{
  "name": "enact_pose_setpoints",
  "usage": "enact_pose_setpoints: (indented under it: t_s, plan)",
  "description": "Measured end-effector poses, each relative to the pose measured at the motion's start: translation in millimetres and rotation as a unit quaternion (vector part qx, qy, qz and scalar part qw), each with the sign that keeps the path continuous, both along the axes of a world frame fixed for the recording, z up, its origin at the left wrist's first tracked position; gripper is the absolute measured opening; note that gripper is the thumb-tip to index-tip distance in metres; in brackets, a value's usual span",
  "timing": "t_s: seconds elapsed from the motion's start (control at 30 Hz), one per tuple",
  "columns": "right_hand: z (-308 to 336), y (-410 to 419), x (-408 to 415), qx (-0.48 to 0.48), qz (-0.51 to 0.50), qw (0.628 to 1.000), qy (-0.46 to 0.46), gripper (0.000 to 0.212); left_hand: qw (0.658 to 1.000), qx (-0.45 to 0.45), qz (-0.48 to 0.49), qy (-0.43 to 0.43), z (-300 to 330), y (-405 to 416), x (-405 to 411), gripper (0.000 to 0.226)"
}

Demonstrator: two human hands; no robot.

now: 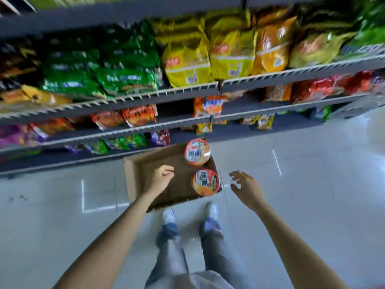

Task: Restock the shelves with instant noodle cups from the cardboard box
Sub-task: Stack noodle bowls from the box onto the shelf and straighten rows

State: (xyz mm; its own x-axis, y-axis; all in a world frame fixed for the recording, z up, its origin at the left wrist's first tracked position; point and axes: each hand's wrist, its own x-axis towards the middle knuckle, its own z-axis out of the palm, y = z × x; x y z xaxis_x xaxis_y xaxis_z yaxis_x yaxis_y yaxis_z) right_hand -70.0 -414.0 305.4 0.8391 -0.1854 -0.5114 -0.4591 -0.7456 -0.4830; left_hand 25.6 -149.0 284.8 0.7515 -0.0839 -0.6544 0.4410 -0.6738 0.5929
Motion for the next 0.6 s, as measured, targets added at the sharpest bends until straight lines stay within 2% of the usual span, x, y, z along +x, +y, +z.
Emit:
enact_pose_setpoints:
  t_s: [0.1, 0.17, 0.23, 0.33, 0.47, 0.6]
  plan:
    - [-44, -15, 1, 0.001, 0.014, 0.999, 0.046, 0.036, 0.995, 0.009, 0.079, 0.056, -43, -15, -20, 0.019]
    - [-81, -20, 10, 0.005, 0.031, 0.997, 0.066, 0.036, 0.990, 0.020, 0.111, 0.080, -77, -28, -29, 0.015]
    - [-120, -21, 23, 0.017, 0.042, 0.996, 0.076, 0.037, 0.990, 0.052, 0.098, 0.083, -114, -38, -33, 0.010]
    - [-183, -19, 46, 0.035, 0.028, 0.996, 0.078, 0.036, 0.991, 0.082, 0.064, 0.080, -172, -54, -33, 0.028]
    - [-267, -6, 81, 0.041, -0.001, 0.997, 0.071, 0.035, 0.988, 0.082, 0.076, 0.109, -251, -71, -32, 0.048]
    - [-339, -1, 131, 0.021, 0.005, 0.999, 0.030, 0.052, 0.986, 0.089, 0.055, 0.133, -328, -80, -27, 0.063]
